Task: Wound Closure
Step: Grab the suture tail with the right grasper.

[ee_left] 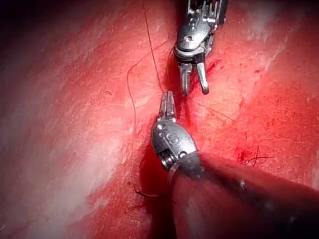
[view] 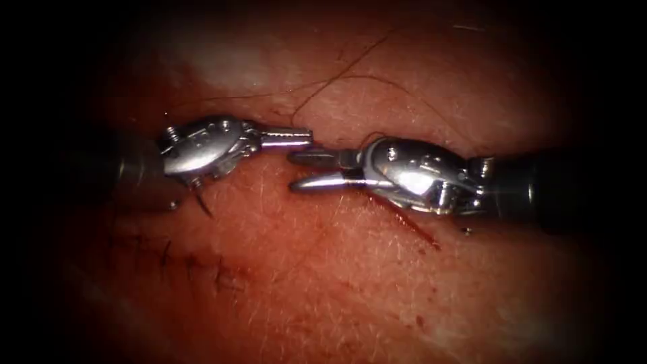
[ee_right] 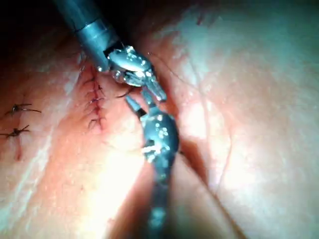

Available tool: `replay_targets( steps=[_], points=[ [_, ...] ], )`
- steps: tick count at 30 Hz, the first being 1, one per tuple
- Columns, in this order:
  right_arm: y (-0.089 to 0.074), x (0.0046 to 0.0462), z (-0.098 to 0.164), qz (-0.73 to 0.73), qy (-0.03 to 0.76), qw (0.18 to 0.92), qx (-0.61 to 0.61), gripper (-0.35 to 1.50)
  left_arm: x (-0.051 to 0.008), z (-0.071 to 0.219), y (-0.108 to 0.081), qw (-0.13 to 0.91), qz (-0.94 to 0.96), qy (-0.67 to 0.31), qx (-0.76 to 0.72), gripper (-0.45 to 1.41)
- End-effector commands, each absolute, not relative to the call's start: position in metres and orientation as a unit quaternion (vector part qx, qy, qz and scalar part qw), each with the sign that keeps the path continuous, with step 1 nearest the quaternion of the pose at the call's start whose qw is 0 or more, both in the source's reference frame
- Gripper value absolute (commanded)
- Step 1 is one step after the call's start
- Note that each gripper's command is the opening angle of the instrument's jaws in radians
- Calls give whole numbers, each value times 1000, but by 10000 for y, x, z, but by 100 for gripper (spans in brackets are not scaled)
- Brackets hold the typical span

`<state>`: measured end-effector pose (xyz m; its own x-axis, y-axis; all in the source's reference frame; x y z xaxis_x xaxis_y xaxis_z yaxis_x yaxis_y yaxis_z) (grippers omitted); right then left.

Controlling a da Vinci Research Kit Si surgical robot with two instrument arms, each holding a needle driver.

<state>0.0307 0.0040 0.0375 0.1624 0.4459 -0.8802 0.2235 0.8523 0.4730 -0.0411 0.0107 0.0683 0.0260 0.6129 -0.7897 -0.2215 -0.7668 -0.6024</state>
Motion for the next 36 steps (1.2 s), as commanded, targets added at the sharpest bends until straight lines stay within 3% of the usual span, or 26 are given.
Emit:
replay_targets(
  steps=[1, 17, 36],
  points=[
    [33, 312, 380, 64, 637, 719, 271, 17, -418, 691, 97, 303, 683, -155, -647, -45],
    [12, 323, 398, -148, 506, 760, 381, 27, -418, 699, 77, 296, 690, -170, -639, -45],
    [-21, 331, 445, -184, 434, 798, 375, 27, -401, 704, 60, 303, 691, -179, -632, -45]
  ],
)
